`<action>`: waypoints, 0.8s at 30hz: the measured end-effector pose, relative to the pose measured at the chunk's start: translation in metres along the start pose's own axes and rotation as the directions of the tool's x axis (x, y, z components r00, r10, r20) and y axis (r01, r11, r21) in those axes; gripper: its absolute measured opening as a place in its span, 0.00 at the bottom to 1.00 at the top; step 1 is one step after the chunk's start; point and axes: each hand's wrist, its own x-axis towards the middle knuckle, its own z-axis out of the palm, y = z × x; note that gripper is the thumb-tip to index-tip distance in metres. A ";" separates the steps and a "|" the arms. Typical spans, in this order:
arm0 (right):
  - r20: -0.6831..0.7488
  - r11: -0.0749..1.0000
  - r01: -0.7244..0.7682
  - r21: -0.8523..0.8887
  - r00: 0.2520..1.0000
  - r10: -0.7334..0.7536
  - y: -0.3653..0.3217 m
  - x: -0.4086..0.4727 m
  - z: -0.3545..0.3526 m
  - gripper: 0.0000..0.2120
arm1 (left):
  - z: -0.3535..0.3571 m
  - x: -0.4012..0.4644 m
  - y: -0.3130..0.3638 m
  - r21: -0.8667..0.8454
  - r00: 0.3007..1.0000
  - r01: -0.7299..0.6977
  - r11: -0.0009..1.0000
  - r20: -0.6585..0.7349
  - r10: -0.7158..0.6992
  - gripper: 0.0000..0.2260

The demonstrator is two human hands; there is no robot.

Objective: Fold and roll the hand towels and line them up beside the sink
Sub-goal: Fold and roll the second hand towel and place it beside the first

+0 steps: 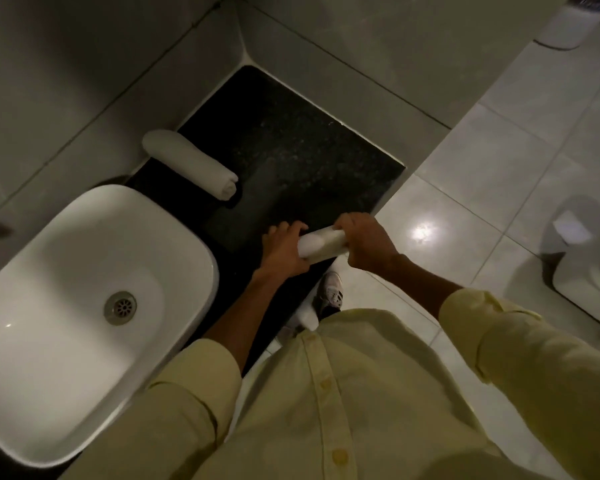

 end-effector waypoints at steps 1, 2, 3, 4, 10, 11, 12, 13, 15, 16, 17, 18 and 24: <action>-0.042 0.999 0.012 -0.040 0.999 -0.014 0.001 -0.009 0.009 0.29 | 0.010 -0.007 0.001 0.084 1.000 -0.025 0.996 -0.013 0.027 0.34; -0.059 0.996 0.025 -0.084 0.998 -0.030 0.002 -0.015 0.016 0.27 | 0.016 -0.014 0.002 0.150 0.997 -0.056 0.987 -0.047 0.064 0.35; -0.064 0.991 0.045 -0.125 0.997 -0.053 0.003 -0.019 0.022 0.26 | 0.021 -0.020 0.003 0.191 0.990 -0.086 0.978 -0.092 0.106 0.35; -0.066 0.985 0.070 -0.159 0.995 -0.081 0.004 -0.022 0.026 0.24 | 0.025 -0.023 0.001 0.213 0.981 -0.119 0.970 -0.127 0.149 0.35; -0.118 0.960 0.227 -0.162 0.962 -0.247 0.015 -0.020 0.026 0.24 | 0.023 -0.015 -0.016 0.121 0.941 -0.333 0.935 -0.015 0.337 0.36; -0.148 0.955 0.258 -0.148 0.949 -0.279 0.018 -0.017 0.025 0.22 | 0.020 -0.015 -0.015 0.089 0.944 -0.329 0.940 0.017 0.329 0.36; -0.171 0.947 0.291 -0.134 0.935 -0.311 0.023 -0.016 0.026 0.21 | 0.018 -0.014 -0.012 0.080 0.952 -0.305 0.949 0.038 0.303 0.35; -0.187 0.937 0.326 -0.122 0.920 -0.345 0.027 -0.014 0.026 0.20 | 0.016 -0.012 -0.009 0.101 0.958 -0.285 0.953 0.040 0.283 0.36; -0.167 0.907 0.409 -0.104 0.891 -0.421 0.037 -0.006 0.022 0.22 | 0.012 -0.005 -0.002 0.217 0.954 -0.295 0.930 0.022 0.298 0.36; -0.123 0.893 0.444 -0.069 0.885 -0.449 0.044 0.001 0.018 0.23 | 0.010 0.001 -0.002 0.274 0.945 -0.318 0.907 0.014 0.327 0.36; -0.075 0.886 0.463 -0.022 0.883 -0.463 0.049 0.009 0.012 0.23 | 0.007 0.009 -0.003 0.326 0.932 -0.346 0.880 0.011 0.362 0.35; -0.028 0.886 0.461 0.035 0.887 -0.461 0.054 0.015 0.006 0.23 | 0.000 0.016 -0.004 0.370 0.916 -0.381 0.848 0.024 0.401 0.35; -0.002 0.835 0.384 0.393 0.909 -0.417 0.050 0.067 -0.003 0.21 | -0.039 0.077 -0.028 0.376 0.837 -0.516 0.769 0.031 0.547 0.24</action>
